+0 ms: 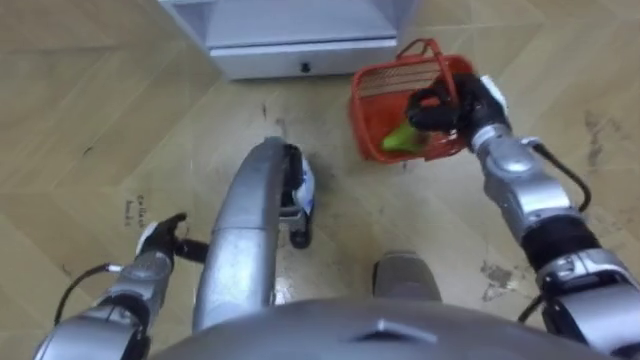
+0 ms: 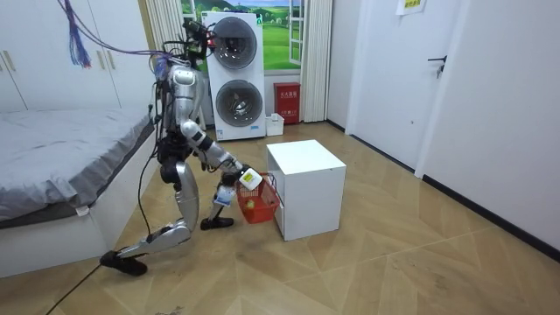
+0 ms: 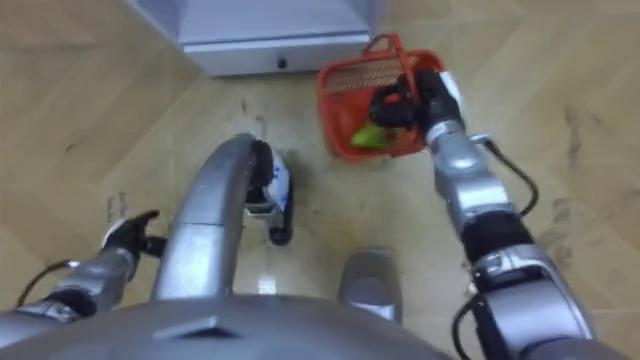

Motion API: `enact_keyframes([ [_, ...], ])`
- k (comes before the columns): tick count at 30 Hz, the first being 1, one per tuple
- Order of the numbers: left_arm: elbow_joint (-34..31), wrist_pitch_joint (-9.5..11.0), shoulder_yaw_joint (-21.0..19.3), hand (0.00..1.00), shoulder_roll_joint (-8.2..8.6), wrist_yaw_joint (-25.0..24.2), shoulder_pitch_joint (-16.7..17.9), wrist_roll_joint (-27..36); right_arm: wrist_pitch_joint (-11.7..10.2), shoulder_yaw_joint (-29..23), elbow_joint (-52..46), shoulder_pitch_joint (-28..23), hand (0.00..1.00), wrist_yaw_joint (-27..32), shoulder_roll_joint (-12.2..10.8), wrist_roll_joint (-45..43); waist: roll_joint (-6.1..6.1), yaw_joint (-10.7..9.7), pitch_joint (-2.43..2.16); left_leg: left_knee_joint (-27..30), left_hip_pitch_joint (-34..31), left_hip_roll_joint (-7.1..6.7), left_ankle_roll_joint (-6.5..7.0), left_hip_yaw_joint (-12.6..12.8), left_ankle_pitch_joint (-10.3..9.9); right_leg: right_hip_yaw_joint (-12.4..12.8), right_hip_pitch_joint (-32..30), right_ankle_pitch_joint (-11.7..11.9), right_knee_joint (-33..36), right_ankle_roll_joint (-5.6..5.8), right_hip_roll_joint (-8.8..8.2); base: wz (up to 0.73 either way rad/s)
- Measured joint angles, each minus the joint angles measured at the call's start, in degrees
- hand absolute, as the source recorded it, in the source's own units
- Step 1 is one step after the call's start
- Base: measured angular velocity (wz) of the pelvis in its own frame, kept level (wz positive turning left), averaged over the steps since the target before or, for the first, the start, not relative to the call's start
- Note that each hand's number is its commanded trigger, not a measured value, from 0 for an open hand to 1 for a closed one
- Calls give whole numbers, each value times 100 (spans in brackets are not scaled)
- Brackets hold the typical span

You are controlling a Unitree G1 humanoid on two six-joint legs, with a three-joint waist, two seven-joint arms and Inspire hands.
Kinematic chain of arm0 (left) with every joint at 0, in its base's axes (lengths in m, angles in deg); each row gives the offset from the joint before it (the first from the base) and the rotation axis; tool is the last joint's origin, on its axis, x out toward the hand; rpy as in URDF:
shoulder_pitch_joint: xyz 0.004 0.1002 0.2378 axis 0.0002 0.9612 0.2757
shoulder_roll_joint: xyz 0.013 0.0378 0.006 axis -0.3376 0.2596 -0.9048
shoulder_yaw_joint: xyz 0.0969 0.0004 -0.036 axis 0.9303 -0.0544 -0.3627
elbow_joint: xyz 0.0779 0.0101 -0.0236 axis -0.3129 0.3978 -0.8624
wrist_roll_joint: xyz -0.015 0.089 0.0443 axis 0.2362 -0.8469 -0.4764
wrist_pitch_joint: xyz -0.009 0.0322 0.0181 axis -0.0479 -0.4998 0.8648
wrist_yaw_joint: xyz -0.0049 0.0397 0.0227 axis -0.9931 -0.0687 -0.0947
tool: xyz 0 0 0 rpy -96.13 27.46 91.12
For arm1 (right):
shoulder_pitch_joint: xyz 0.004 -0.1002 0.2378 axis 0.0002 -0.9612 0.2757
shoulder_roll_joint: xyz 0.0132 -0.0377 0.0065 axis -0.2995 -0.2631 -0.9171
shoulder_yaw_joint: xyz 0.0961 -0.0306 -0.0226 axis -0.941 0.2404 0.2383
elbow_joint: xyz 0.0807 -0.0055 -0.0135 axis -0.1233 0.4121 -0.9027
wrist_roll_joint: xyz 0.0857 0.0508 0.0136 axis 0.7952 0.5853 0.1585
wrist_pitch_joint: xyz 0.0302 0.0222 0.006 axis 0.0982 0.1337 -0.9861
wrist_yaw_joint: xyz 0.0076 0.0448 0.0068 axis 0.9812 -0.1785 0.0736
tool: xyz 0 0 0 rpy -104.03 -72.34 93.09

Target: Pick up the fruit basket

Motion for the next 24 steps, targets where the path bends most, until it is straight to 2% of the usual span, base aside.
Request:
enact_keyframes([
  [1, 8, 4, -64, 0, 0, 44, 52, -57, -47, -1, -122, -77, 100, -16, -2, -101, 1, 10, 0, -233, 225, 1, -45, -45, 60, -71, 17, 5, -207, -4, -19, -46],
  [3, -15, -13, -265, 0, -106, 73, 291, -162, -259, -15, -565, -401, 100, -41, 11, -323, -3, 40, -2, -1005, 1023, 5, -288, -335, 312, -457, 58, 130, -1409, -76, -93, -48],
  [4, -55, -26, -261, 0, -204, 63, 410, -215, -336, -33, -866, -646, 100, -39, 46, -343, -21, -3, -18, -1281, 1313, 13, -408, -419, 425, -608, 162, 252, -1747, -17, -2, -24],
  [6, -169, -59, -265, 0, -308, 55, 562, -345, -347, -55, -1219, -890, 100, -87, 135, -335, -39, 4, -44, -1598, 1533, 110, -535, -429, 577, -726, 388, 414, -2242, -26, 159, -13],
  [7, -202, -93, -270, 0, -315, 54, 598, -383, -345, -67, -1286, -926, 100, -113, 149, -335, -33, 3, -40, -1701, 1591, 140, -577, -435, 603, -767, 453, 438, -2407, -35, 206, -16],
  [9, -533, -244, -282, 0, -278, 49, 849, -495, -272, -150, -1626, -1119, 100, -275, 162, -379, -25, -11, -40, -2075, 1733, 246, -697, -450, 816, -938, 655, 474, -2960, -74, 300, -5],
  [11, -754, -244, -292, 0, -255, 49, 1094, -620, -261, -159, -1915, -1266, 100, -434, 163, -401, -31, -13, -43, -2317, 1854, 279, -786, -440, 966, -1043, 760, 500, -3198, -121, 321, -2],
  [13, -874, -243, -319, 0, -250, 50, 1256, -816, -261, -183, -2145, -1404, 100, -567, 173, -407, -27, -36, -45, -2534, 1991, 308, -839, -430, 1132, -1059, 900, 559, -3400, -223, 389, 5],
  [14, -910, -237, -372, 0, -248, 52, 1339, -863, -261, -188, -2234, -1466, 100, -654, 198, -409, -16, -26, -52, -2625, 2080, 384, -870, -413, 1190, -1046, 990, 622, -3526, -301, 476, -4],
  [16, -906, -242, -440, 0, -249, 52, 1451, -874, -257, -188, -2251, -1465, 100, -796, 209, -439, -13, -21, -60, -2764, 2227, 491, -955, -424, 1244, -1040, 1161, 716, -3759, -375, 611, -8],
  [18, -907, -250, -487, 0, -250, 46, 1543, -974, -258, -202, -2331, -1467, 100, -908, 231, -501, -10, -40, -68, -2791, 2335, 602, -966, -440, 1303, -1029, 1409, 824, -4057, -471, 743, 0],
  [20, -911, -266, -494, 0, -250, 36, 1565, -982, -258, -204, -2398, -1465, 100, -965, 230, -544, -7, -33, -68, -2704, 2394, 687, -960, -436, 1310, -1003, 1614, 902, -4283, -512, 826, 0],
  [22, -911, -284, -508, 0, -250, 10, 1590, -982, -259, -201, -2421, -1446, 100, -1056, 217, -544, 7, -2, -53, -2353, 2340, 781, -915, -408, 1331, -825, 1890, 979, -4492, -561, 942, 10],
  [23, -911, -286, -513, 0, -216, -22, 1587, -985, -273, -276, -2451, -1507, 100, -1079, 217, -522, -33, -55, -25, -2306, 2127, 552, -838, -327, 1204, -477, 2085, 985, -4588, -584, 957, 66],
  [24, -1075, -282, -473, 0, -93, -63, 1552, -985, -270, -423, -2470, -1560, 100, -1064, 347, -507, 20, -45, -100, -2906, 2015, 298, -591, -63, 1421, -420, 2031, 981, -4488, -571, 935, 74],
])
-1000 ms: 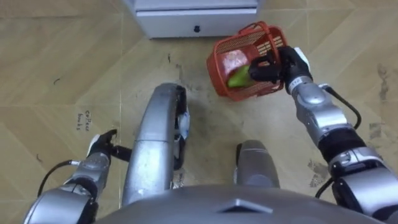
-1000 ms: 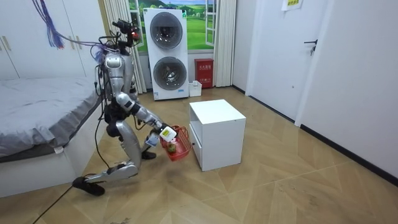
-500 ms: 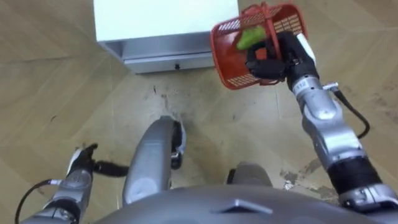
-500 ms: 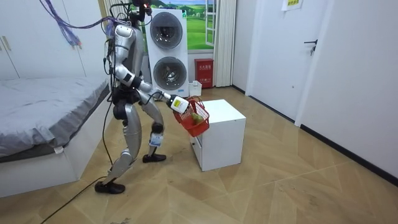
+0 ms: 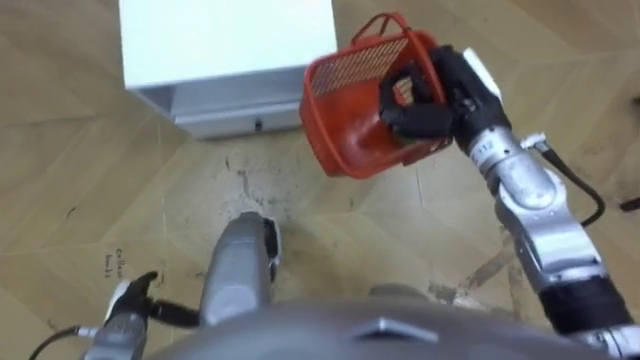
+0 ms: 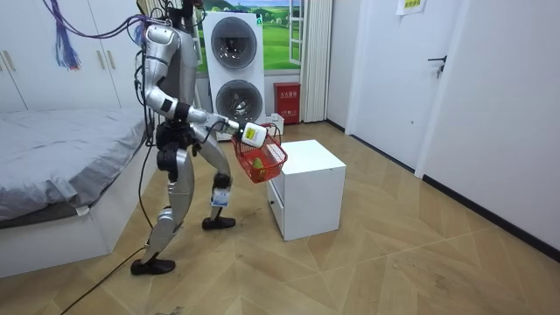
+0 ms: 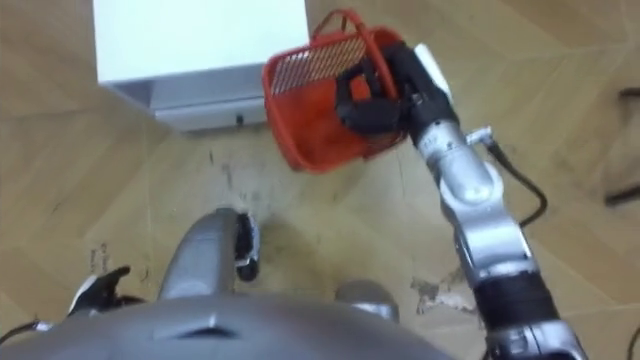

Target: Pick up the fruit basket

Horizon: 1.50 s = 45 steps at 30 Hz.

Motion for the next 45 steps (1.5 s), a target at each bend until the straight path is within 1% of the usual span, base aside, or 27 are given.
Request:
enact_keyframes([
  [1, -104, 1, 3, 0, 40, -41, 16, 5, -2, -50, 11, 21, 100, 4, 86, -1, 129, 39, -53, -219, -54, -68, 182, 81, 268, -66, -57, -35, 111, 71, 8, 33],
  [2, -125, 4, -35, 0, 5, -56, 20, -1, 67, -72, 46, 54, 100, 29, 6, -28, -59, 246, -53, -219, 9, -35, 263, 276, 278, -223, -170, -68, 257, 246, -160, -17],
  [3, -89, -24, -50, 0, -1, -54, 20, -18, 67, -44, 3, 19, 100, -8, -46, -75, -80, 345, -46, -280, 114, -41, 263, 137, 278, -437, -253, -31, 307, 382, -226, -33],
  [4, -68, -48, -49, 0, 7, -56, 25, -57, 57, -39, -37, 19, 100, -34, -46, -81, -53, 378, -45, -327, 158, -41, 239, -36, 293, -500, -296, -44, 300, 380, -236, -45],
  [6, 152, -119, -54, 0, -16, -81, 51, -51, 5, 15, -363, -1, 100, -2, -1, -78, 37, 479, -1, -581, 472, -9, -51, -712, 470, -760, -542, 75, -112, 417, -440, -58],
  [7, 187, -125, -61, 0, -30, -105, 48, -52, -42, 27, -468, -28, 100, 1, 37, -62, 55, 433, 48, -580, 550, 16, -89, -718, 485, -848, -590, 373, -132, 418, -478, -20],
  [8, 242, -136, -92, 0, -61, -150, 52, -56, -126, 26, -561, -119, 100, -9, 76, -16, 46, 359, 51, -603, 713, 86, -128, -538, 472, -937, -459, 429, -79, 353, -433, 0],
  [10, 326, -127, -128, 0, -49, -175, 54, -55, -129, 21, -565, -116, 100, -43, 77, 209, 16, 355, 66, -747, 972, 181, -169, -355, 464, -937, -305, 454, -83, 307, -368, 2],
  [12, 305, -126, -127, 0, -1, -204, 53, -63, -126, -14, -639, -109, 100, -58, 78, 308, 18, 367, 54, -953, 1073, 210, -293, -364, 476, -950, -285, 448, -81, 281, -309, 10],
  [14, 297, -123, -126, 0, 11, -230, 55, -60, -116, -14, -644, -88, 100, -98, 78, 309, 6, 406, 48, -991, 1079, 197, -303, -356, 469, -956, -297, 444, -79, 272, -321, 4],
  [17, 331, -124, -142, 0, 8, -311, 46, -55, -53, -14, -644, -37, 100, -115, 77, 314, -6, 554, 39, -939, 1069, 157, -245, -297, 350, -935, -288, 439, -104, 282, -358, -8],
  [19, 361, -116, -176, 0, 10, -342, 7, -49, -2, -18, -655, -10, 100, -176, 78, 314, -33, 630, 8, -902, 1075, 75, -181, -224, 305, -949, -237, 414, -187, 337, -459, -1],
  [21, 465, -105, -239, 0, 7, -347, -39, -42, 30, -23, -668, -8, 100, -279, 91, 296, -28, 651, 0, -704, 1094, -55, -32, -140, 106, -992, -74, 358, -179, 480, -614, 12],
  [25, 558, -29, -353, 0, 10, -339, -187, -43, 33, -117, -672, 142, 100, -300, 82, 328, 78, 656, -11, -398, 1136, -177, 185, -107, -212, -896, -265, 480, 757, 522, -849, 9],
  [26, 580, -11, -421, 0, -5, -335, -225, -39, 27, -116, -673, 186, 100, -297, 59, 361, 94, 655, -15, -388, 1227, -244, 254, -96, -279, -781, -427, 643, 1258, 510, -941, 12],
  [29, 561, 48, -566, 0, -14, -291, -279, -37, 14, -115, -673, 196, 100, -299, 12, 320, 114, 634, -4, -469, 1615, -504, 445, -180, -463, -418, -829, 1456, 2503, 306, -1138, 24],
  [31, 517, 46, -629, 0, -28, -280, -350, -40, 13, -119, -672, 186, 100, -321, -33, 263, 133, 589, 6, -499, 1874, -669, 591, -314, -566, -171, -1112, 2416, 3250, 171, -1178, 32],
  [32, 526, 47, -626, 0, -37, -281, -376, -38, 14, -117, -673, 184, 100, -339, -62, 238, 139, 594, 12, -524, 1937, -696, 617, -354, -585, -119, -1182, 2635, 3394, 153, -1178, 28],
  [33, 559, 44, -625, 0, -58, -280, -404, -39, 14, -115, -673, 187, 100, -381, -141, 176, 151, 624, 21, -615, 2060, -730, 656, -415, -604, -94, -1364, 2727, 3638, 219, -1132, 15],
  [34, 556, 45, -616, 0, -61, -275, -428, -39, 15, -115, -673, 188, 100, -399, -179, 139, 156, 627, 25, -665, 2121, -731, 664, -461, -608, -94, -1479, 2641, 3752, 213, -1095, 29],
  [36, 519, 41, -473, 0, -61, -266, -564, 11, 24, -104, -672, 189, 100, -472, -194, 161, 245, 615, 75, -866, 2352, -727, 690, -715, -597, -290, -1845, 2130, 3840, 234, -811, 40],
  [37, 473, 40, -430, 0, -63, -271, -586, 10, 35, -98, -670, 183, 100, -473, -196, 159, 266, 615, 86, -936, 2413, -725, 695, -766, -594, -310, -1936, 2018, 3724, 239, -737, 37],
  [39, 437, 41, -316, 0, -60, -298, -623, 52, 118, -64, -670, 188, 100, -488, -196, 116, 276, 648, 89, -1106, 2579, -721, 697, -946, -592, -291, -2220, 1689, 2923, 231, -478, 37],
  [41, 424, 39, -217, 0, -38, -330, -652, 63, 190, -18, -660, 185, 100, -491, -193, 119, 275, 650, 84, -1251, 2712, -718, 690, -1075, -588, -305, -2323, 1636, 2050, 221, -360, 30],
  [43, 439, 39, -211, 0, 9, -331, -623, 70, 266, 101, -639, 177, 100, -473, -189, 118, 270, 726, 65, -1397, 2902, -716, 664, -1086, -602, -316, -2244, 1747, 924, 132, -260, 10],
  [44, 485, 31, -217, 0, 54, -331, -625, 62, 295, 130, -638, 166, 100, -475, -176, 122, 299, 737, 59, -1411, 2986, -701, 615, -1131, -640, -348, -2108, 2018, 364, 168, -140, 19],
  [45, 559, 30, -217, 0, 101, -337, -623, 66, 328, 127, -636, 125, 100, -458, -137, 126, 386, 722, 15, -1507, 3072, -610, 576, -1145, -635, -474, -1921, 2101, 153, 122, -93, 17],
])
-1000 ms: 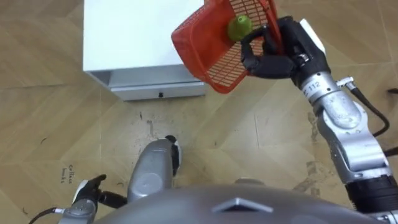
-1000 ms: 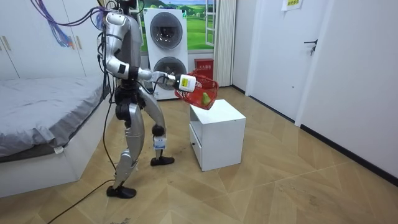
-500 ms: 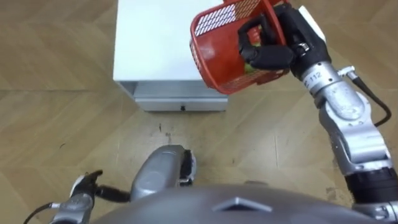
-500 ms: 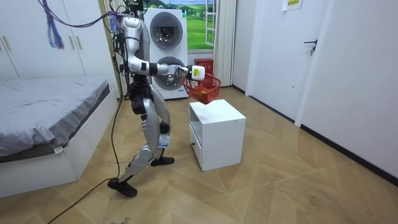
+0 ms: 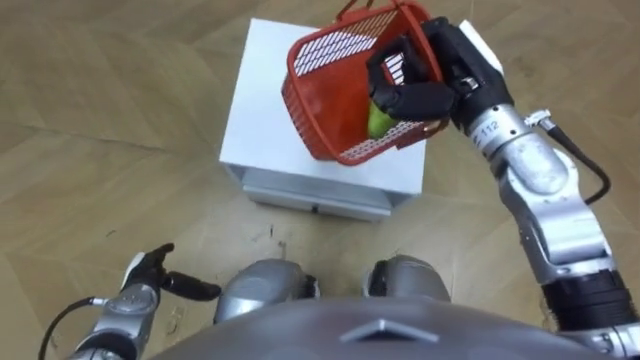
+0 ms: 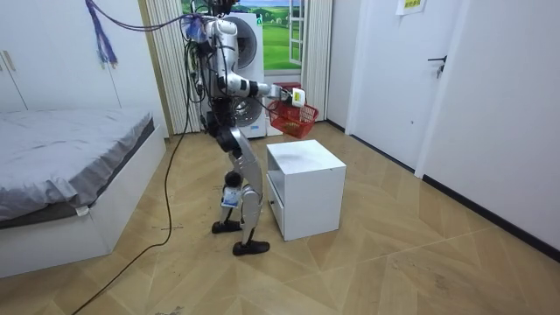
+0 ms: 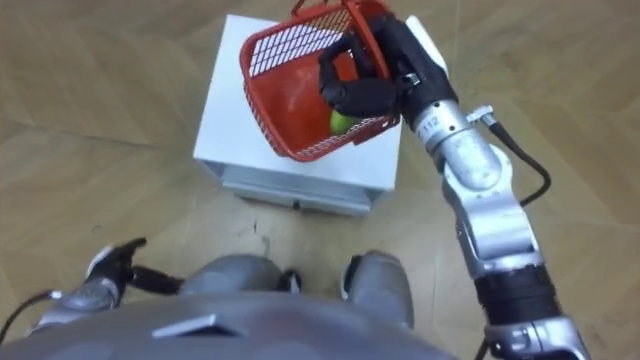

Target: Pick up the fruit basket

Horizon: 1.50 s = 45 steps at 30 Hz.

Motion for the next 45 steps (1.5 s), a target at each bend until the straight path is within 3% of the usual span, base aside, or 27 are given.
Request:
enact_keyframes([
  [4, 49, 2, -66, 0, -67, 58, 118, -4, 17, 5, 85, 43, 100, -2, 25, 298, -13, 88, -9, -496, 322, 183, -91, 0, 56, -42, 361, 34, -486, -44, 192, 1],
  [7, 5, -35, -135, 0, -61, 140, 246, -44, 16, 7, 155, 48, 100, 3, 108, 653, -97, 80, -28, -684, 449, 286, -110, -1, 66, -125, 512, 54, -761, -72, 308, 1],
  [8, 42, -41, -156, 0, -63, 202, 267, -60, -40, 86, 418, 120, 100, 16, 101, 770, -154, 87, -13, -712, 514, 314, -154, 10, 92, -137, 620, 91, -902, -107, 359, 0],
  [9, 75, -44, -171, 0, -60, 233, 291, -60, -33, 216, 724, 181, 100, 49, 92, 784, -205, 80, -39, -714, 542, 358, -206, 95, 119, -131, 754, 166, -1108, -123, 380, -5],
  [14, 215, -90, -176, 0, -43, 264, 363, -63, -5, 451, 1267, 297, 100, 30, -36, 663, -251, 93, -36, -787, 565, 501, -297, 483, 138, -137, 968, 345, -1572, -188, 502, -7],
  [15, 233, -132, -170, 0, -37, 261, 379, -61, -6, 458, 1409, 364, 100, 48, -55, 671, -259, 69, -31, -607, 471, 494, -369, 586, 130, -106, 1008, 363, -1652, -190, 463, 4],
  [16, 242, -141, -151, 0, -44, 260, 360, -57, -9, 474, 1483, 397, 100, 99, -64, 673, -314, 54, 2, -184, 254, 477, -600, 718, 117, 47, 1039, 384, -1713, -191, 396, 30],
  [17, 210, -115, -34, 0, -86, 252, 333, -64, -14, 498, 1688, 475, 100, 251, -147, 673, -468, 47, 92, 193, -306, 504, -842, 931, -43, 526, 1105, 436, -1842, -117, 241, 69],
  [18, 162, -93, 34, 0, -80, 224, 255, -64, -19, 403, 1848, 502, 100, 342, -132, 674, -363, 38, 37, -219, -844, 812, -846, 919, 193, 557, 980, 399, -1770, -48, 268, 73],
  [19, 112, -75, 92, 0, -104, 202, 251, -93, -11, 347, 2071, 570, 100, 456, -170, 657, -435, 110, 23, 50, -1145, 918, -419, 1290, 444, 544, 786, 202, -1548, 184, 208, 57],
  [22, 233, -82, 128, 0, -87, 154, 289, -121, 5, 381, 2096, 566, 100, 477, -176, 594, -427, 263, 27, -59, -1152, 880, -375, 1414, 473, 143, 631, 198, -1441, 230, 139, 12],
  [24, 295, -128, 112, 0, -102, 167, 435, -114, -57, 381, 2119, 567, 100, 479, -177, 535, -383, 317, 50, -189, -1071, 867, -373, 1399, 473, -184, 683, 291, -1549, 166, 167, -10],
  [29, 291, -143, 92, 0, -72, 170, 556, -113, -108, 386, 2520, 576, 100, 577, -179, 538, -285, 250, 82, -294, -1101, 881, -375, 1398, 473, -303, 678, 274, -1634, 138, 227, -7],
  [36, 291, -155, -4, 0, -17, 176, 515, -121, -213, 386, 2852, 554, 100, 652, -165, 547, -279, 238, 59, -378, -1172, 944, -456, 1388, 538, -651, 512, 268, -1518, -2, 248, -5],
  [37, 291, -160, 3, 0, -9, 180, 523, -117, -224, 386, 2900, 561, 87, 657, -182, 536, -298, 239, 55, -396, -1198, 941, -457, 1381, 588, -656, 483, 280, -1519, -21, 249, 3],
  [38, 291, -164, 4, 0, 3, 180, 538, -118, -232, 387, 2942, 561, 36, 655, -197, 536, -308, 239, 52, -413, -1198, 936, -458, 1377, 602, -661, 479, 282, -1519, -24, 247, 7],
  [39, 274, -166, 4, 0, 34, 179, 588, -118, -234, 387, 3011, 558, 0, 656, -234, 536, -324, 233, 40, -448, -1195, 921, -458, 1359, 627, -684, 476, 282, -1519, -23, 238, 8],
  [45, 335, -253, 4, 0, 187, 174, 630, -116, -335, 386, 3644, 595, 0, 646, -403, 537, -359, 245, 20, -455, -1243, 891, -467, 1193, 656, -857, 501, 281, -1523, -23, 236, 14],
])
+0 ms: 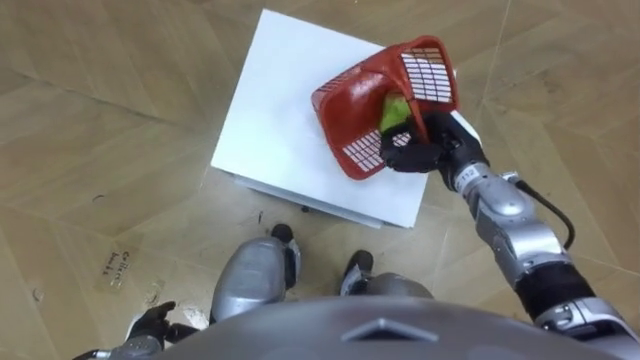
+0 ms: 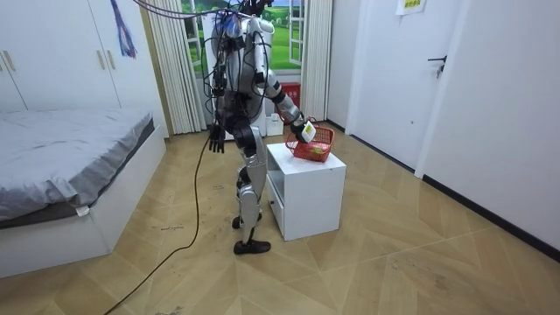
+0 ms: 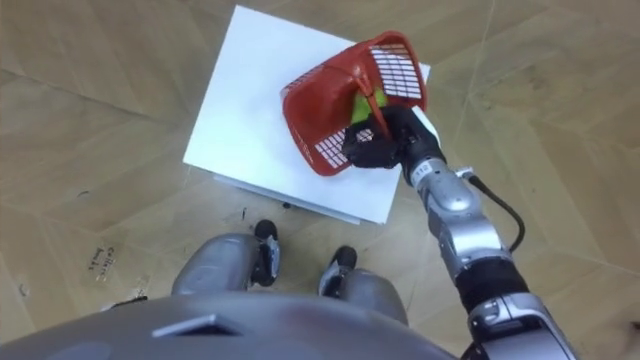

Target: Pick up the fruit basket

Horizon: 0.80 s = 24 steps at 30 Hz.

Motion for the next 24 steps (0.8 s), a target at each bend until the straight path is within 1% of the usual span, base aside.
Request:
enact_keyframes([
  [3, 3, -6, -7, 0, 7, -3, 0, -1, 0, 0, 43, 6, 0, -9, -76, -9, 1, -1, 3, 15, -48, 0, -3, -39, 2, -75, -12, 0, -8, 0, 1, 8],
  [6, 1, -6, -11, 0, 6, -4, 0, -1, 0, 1, 44, 6, 0, -30, -104, -65, 13, 9, 10, 21, -61, -1, -3, -69, 2, -93, -15, 0, -8, 0, 1, 6],
  [14, -12, 13, -9, 0, 8, 0, -1, -1, -2, 9, 51, 6, 0, -129, -117, -103, 39, 2, 24, 1, -83, 2, -5, -42, 1, -84, -79, 0, -4, 0, 1, -2],
  [16, -12, 15, -7, 0, 8, 0, -1, 0, -20, 9, 51, 9, 0, -135, -118, -100, 37, 3, 23, -5, -83, 1, -5, -42, 2, -84, -72, 0, -5, 0, 2, 0],
  [20, -12, 17, 20, 0, 8, 1, -1, 6, -134, 16, 50, 20, 0, -127, -119, -96, 28, -2, 21, -9, -75, 0, -6, -32, 2, -85, -76, 0, -6, 0, 0, 0],
  [24, -11, 21, 51, 0, 7, 1, -1, 5, -138, 21, 50, 17, 0, -127, -120, -97, 8, -17, 23, -24, -58, 3, -6, -12, 2, -79, -70, 0, -12, 0, 0, 0],
])
